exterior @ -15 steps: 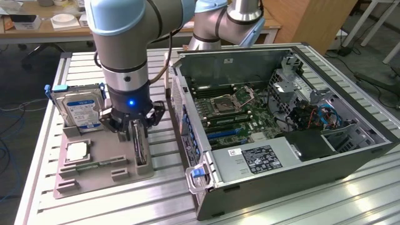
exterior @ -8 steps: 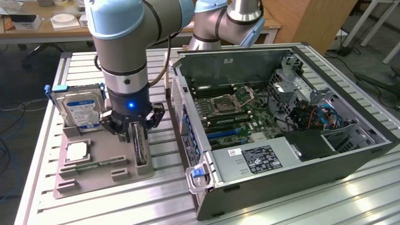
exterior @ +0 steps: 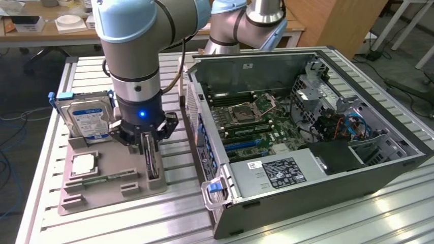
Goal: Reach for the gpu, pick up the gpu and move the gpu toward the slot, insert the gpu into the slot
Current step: 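Pick up the gpu and move the gpu toward the slot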
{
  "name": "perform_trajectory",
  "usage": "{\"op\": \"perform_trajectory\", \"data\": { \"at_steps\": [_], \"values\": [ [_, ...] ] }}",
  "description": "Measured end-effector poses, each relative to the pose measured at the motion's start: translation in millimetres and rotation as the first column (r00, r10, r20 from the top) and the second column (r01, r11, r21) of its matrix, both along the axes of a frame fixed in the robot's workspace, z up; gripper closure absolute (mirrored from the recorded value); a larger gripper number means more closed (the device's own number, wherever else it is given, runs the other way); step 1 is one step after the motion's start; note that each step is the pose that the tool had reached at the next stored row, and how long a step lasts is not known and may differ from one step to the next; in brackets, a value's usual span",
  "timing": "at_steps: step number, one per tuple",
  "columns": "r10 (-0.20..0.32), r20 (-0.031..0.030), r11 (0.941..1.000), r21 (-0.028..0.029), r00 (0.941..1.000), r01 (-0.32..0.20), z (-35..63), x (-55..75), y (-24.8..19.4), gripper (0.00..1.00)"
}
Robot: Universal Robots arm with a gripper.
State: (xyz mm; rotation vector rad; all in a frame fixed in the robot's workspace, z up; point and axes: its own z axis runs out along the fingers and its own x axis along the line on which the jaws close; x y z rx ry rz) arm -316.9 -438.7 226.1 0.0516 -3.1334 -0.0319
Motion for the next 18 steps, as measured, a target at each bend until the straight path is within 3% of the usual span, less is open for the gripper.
{"op": "perform_trajectory", "data": {
  "at_steps": [1, 2, 7, 9, 10, 18],
  "values": [
    [0.000, 0.0000, 1.0000, 0.0000, 1.0000, 0.000, 0.0, 0.0, 0.0, 0.54],
    [0.000, -0.0001, 1.0000, 0.0000, 1.0000, 0.000, 0.0, 0.0, 0.0, 0.61],
    [0.000, 0.0000, 1.0000, 0.0000, 1.0000, 0.000, 0.0, 0.0, 0.0, 0.61],
    [0.000, 0.0000, 1.0000, 0.0000, 1.0000, 0.000, 0.0, 0.0, 0.0, 0.63],
    [0.000, -0.0001, 1.0000, 0.0000, 1.0000, 0.000, 0.0, 0.0, 0.0, 0.69],
    [0.000, -0.0001, 1.0000, 0.0000, 1.0000, 0.000, -0.2, 0.0, 0.0, 0.74]
  ]
}}
